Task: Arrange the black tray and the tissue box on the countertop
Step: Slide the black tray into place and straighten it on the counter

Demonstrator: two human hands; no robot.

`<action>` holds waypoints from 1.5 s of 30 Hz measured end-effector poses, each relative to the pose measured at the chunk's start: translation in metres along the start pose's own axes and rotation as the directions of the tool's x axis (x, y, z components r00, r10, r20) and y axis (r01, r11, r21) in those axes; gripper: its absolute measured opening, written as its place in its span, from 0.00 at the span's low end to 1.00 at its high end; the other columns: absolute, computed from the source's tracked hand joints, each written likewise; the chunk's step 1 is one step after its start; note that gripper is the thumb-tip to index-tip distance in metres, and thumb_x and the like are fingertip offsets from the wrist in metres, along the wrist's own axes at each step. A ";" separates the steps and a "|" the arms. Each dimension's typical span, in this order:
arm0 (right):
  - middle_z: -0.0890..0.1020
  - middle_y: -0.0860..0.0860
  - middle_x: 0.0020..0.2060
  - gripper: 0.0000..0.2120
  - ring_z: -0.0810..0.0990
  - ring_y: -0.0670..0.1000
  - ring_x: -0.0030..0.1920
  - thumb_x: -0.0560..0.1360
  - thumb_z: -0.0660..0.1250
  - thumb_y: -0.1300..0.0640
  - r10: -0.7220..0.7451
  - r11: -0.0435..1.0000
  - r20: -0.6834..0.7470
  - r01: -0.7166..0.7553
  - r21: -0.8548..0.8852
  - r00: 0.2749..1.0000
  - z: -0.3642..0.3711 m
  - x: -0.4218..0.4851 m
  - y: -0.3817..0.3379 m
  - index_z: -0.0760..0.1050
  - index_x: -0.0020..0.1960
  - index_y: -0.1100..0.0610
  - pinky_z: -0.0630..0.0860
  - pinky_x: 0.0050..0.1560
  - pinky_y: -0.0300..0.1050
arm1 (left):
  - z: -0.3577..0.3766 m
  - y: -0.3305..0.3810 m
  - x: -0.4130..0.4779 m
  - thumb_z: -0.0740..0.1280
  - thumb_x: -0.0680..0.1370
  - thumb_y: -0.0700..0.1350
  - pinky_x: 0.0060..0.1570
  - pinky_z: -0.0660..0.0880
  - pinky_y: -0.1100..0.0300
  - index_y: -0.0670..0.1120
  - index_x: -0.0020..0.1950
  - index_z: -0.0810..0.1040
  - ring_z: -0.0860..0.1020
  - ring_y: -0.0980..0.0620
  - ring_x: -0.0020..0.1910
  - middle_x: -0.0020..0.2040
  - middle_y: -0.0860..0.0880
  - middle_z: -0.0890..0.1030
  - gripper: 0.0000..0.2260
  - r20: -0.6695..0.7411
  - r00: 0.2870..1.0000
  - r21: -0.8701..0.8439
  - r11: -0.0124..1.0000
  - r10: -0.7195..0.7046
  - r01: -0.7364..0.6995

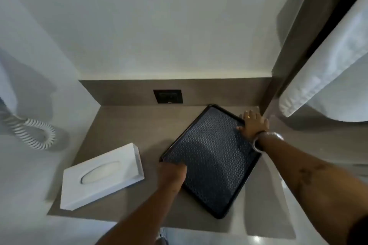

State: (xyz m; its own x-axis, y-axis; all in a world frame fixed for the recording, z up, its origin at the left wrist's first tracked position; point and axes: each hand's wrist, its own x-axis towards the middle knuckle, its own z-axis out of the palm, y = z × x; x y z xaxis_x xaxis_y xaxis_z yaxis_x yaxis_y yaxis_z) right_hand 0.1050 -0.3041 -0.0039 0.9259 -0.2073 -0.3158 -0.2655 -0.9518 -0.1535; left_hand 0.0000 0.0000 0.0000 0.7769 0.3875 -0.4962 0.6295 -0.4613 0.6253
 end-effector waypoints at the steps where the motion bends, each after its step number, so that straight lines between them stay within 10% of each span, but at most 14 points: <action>1: 0.54 0.57 0.78 0.37 0.53 0.60 0.76 0.77 0.60 0.40 0.013 1.000 -0.014 -0.013 -0.011 1.000 0.000 0.005 0.000 0.51 0.77 0.57 0.53 0.73 0.62 | 0.003 -0.004 0.002 0.69 0.73 0.43 0.51 0.77 0.55 0.42 0.62 0.79 0.82 0.39 0.55 0.56 0.41 0.84 0.18 -0.001 1.000 -0.019 0.999 -0.029 0.029; 13: 0.78 0.63 0.58 0.14 0.73 0.65 0.61 0.73 0.63 0.59 0.086 0.994 -0.057 -0.082 0.070 0.995 0.016 0.018 0.011 0.78 0.57 0.61 0.73 0.64 0.58 | 0.027 -0.029 0.012 0.67 0.79 0.42 0.60 0.78 0.40 0.35 0.63 0.75 0.78 0.33 0.61 0.64 0.35 0.77 0.16 0.075 0.952 -0.184 0.934 -0.296 0.306; 21: 0.83 0.64 0.49 0.06 0.81 0.63 0.49 0.72 0.68 0.64 0.262 0.845 0.047 -0.253 0.471 0.964 0.013 -0.015 0.032 0.80 0.48 0.64 0.73 0.49 0.48 | 0.002 -0.013 0.026 0.67 0.77 0.37 0.44 0.73 0.54 0.45 0.36 0.71 0.80 0.40 0.46 0.47 0.38 0.81 0.10 0.016 0.998 -0.074 0.995 -0.062 0.063; 25: 0.84 0.64 0.42 0.03 0.80 0.61 0.42 0.70 0.70 0.65 0.364 0.742 0.061 -0.329 0.584 0.930 0.024 -0.054 0.044 0.79 0.38 0.62 0.72 0.45 0.47 | -0.014 -0.004 0.040 0.65 0.78 0.36 0.39 0.73 0.55 0.39 0.40 0.78 0.81 0.37 0.46 0.39 0.40 0.82 0.07 0.066 0.995 0.007 0.997 0.081 -0.082; 34: 0.84 0.64 0.46 0.05 0.81 0.64 0.50 0.71 0.70 0.64 0.503 0.620 0.134 -0.464 0.632 0.854 0.067 -0.132 0.023 0.83 0.45 0.63 0.78 0.56 0.53 | -0.032 -0.007 0.062 0.65 0.76 0.34 0.34 0.71 0.60 0.42 0.45 0.82 0.76 0.51 0.33 0.39 0.44 0.82 0.07 0.021 0.992 0.013 0.992 0.124 -0.125; 45: 0.84 0.64 0.49 0.09 0.81 0.64 0.50 0.74 0.69 0.62 0.526 0.632 0.066 -0.441 0.638 0.848 0.073 -0.144 0.017 0.82 0.53 0.62 0.76 0.55 0.52 | -0.035 -0.015 0.062 0.67 0.75 0.36 0.42 0.73 0.57 0.40 0.48 0.82 0.81 0.45 0.42 0.45 0.43 0.84 0.05 0.050 0.972 0.050 0.971 0.231 -0.233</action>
State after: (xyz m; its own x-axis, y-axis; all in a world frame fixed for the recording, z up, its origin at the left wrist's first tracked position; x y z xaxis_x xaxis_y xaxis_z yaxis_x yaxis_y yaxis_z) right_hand -0.0529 -0.2739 -0.0291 0.6281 -0.6613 -0.4101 -0.7474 -0.3658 -0.5546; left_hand 0.0379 0.0583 -0.0191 0.9009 0.2306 -0.3678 0.4309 -0.5780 0.6930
